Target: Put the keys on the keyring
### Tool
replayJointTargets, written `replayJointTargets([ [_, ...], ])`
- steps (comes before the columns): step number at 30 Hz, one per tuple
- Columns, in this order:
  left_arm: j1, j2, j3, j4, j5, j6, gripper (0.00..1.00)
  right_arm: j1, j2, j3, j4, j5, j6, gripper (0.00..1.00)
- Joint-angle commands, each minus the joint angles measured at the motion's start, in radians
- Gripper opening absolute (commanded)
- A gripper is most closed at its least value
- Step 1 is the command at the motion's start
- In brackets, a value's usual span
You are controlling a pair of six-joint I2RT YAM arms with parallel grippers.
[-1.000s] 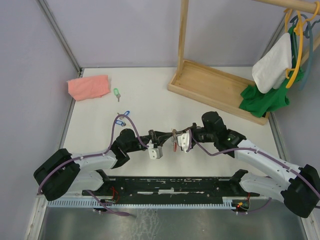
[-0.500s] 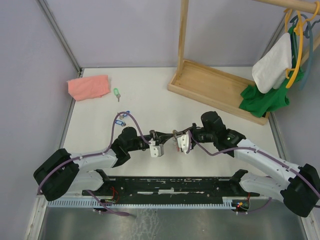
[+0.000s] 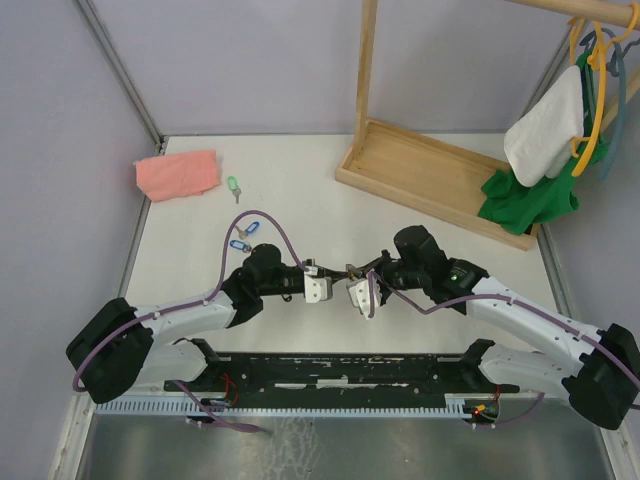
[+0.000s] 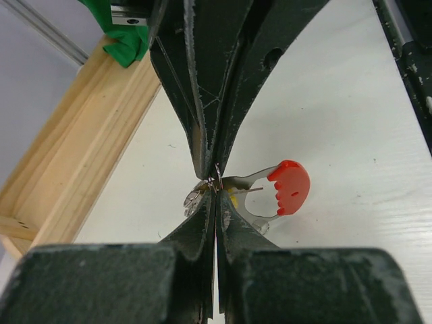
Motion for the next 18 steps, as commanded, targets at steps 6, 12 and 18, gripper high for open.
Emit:
replayJointTargets([
  [6, 0.055, 0.003, 0.122, -0.011, 0.107, -0.195, 0.03, 0.05, -0.035, 0.032, 0.118, -0.06, -0.029, 0.01],
  [12, 0.16, 0.037, 0.123, 0.041, 0.212, -0.33, 0.03, 0.046, -0.075, -0.011, 0.206, -0.059, 0.038, 0.01],
  [18, 0.239, 0.075, 0.108, 0.137, 0.308, -0.467, 0.03, 0.021, -0.102, -0.057, 0.328, -0.097, 0.139, 0.01],
])
